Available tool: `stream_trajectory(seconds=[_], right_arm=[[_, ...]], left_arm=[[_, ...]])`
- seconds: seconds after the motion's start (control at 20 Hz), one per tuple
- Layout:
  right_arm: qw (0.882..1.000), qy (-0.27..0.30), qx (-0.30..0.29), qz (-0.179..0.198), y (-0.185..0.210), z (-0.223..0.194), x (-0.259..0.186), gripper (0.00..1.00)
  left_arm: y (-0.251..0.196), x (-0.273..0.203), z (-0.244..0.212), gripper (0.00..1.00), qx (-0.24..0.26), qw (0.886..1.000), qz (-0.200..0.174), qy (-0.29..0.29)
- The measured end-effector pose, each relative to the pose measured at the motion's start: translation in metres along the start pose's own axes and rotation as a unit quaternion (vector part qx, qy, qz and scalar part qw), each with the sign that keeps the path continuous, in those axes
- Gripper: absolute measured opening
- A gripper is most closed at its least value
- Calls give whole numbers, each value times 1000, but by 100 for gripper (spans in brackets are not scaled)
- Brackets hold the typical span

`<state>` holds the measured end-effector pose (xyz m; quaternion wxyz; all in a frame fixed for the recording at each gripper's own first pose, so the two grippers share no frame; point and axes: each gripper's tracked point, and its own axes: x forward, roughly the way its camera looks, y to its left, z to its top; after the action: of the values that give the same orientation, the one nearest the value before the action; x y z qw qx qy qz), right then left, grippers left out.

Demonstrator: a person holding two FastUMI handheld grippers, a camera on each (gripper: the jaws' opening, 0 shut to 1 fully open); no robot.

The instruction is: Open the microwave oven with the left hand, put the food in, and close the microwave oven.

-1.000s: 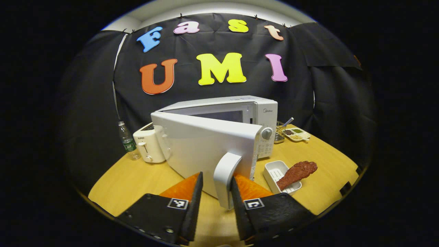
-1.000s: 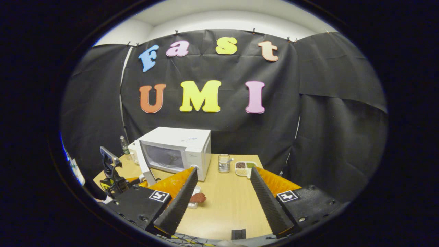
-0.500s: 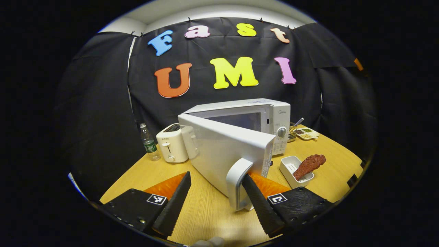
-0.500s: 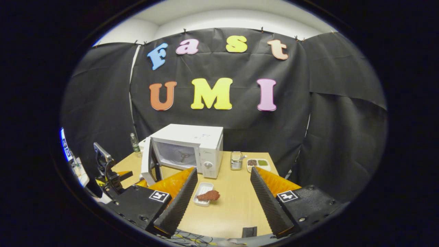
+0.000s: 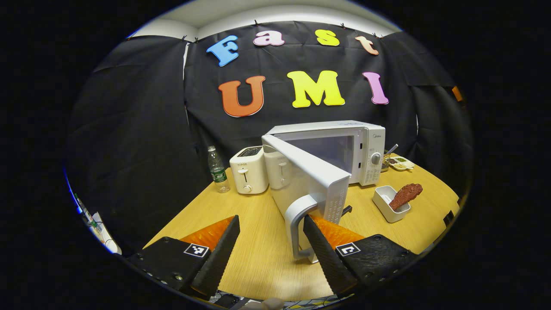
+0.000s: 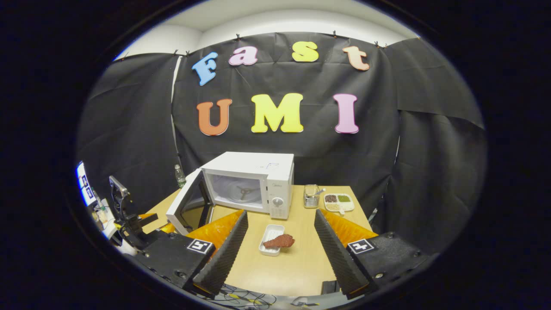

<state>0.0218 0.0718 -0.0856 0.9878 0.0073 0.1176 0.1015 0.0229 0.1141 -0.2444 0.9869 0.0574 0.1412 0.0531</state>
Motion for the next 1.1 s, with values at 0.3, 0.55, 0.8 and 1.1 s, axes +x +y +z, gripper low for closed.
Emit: stream_trajectory(seconds=[0.3, 0.55, 0.8, 1.1], right_arm=[[1000, 12, 4, -1, 13, -28, 3, 99], [999, 39, 11, -15, -1, -69, 28, 99], [995, 98, 28, -6, -20, -126, 82, 99], [981, 175, 68, 40, -30, -179, 164, 92]], left_arm=[[58, -8, -6, 91, 15, 999, 39, 2], [103, -24, -9, 92, 15, 997, 72, 9], [102, -50, -11, 91, 7, 996, 82, 20], [57, -66, 10, 91, -17, 996, 82, 30]])
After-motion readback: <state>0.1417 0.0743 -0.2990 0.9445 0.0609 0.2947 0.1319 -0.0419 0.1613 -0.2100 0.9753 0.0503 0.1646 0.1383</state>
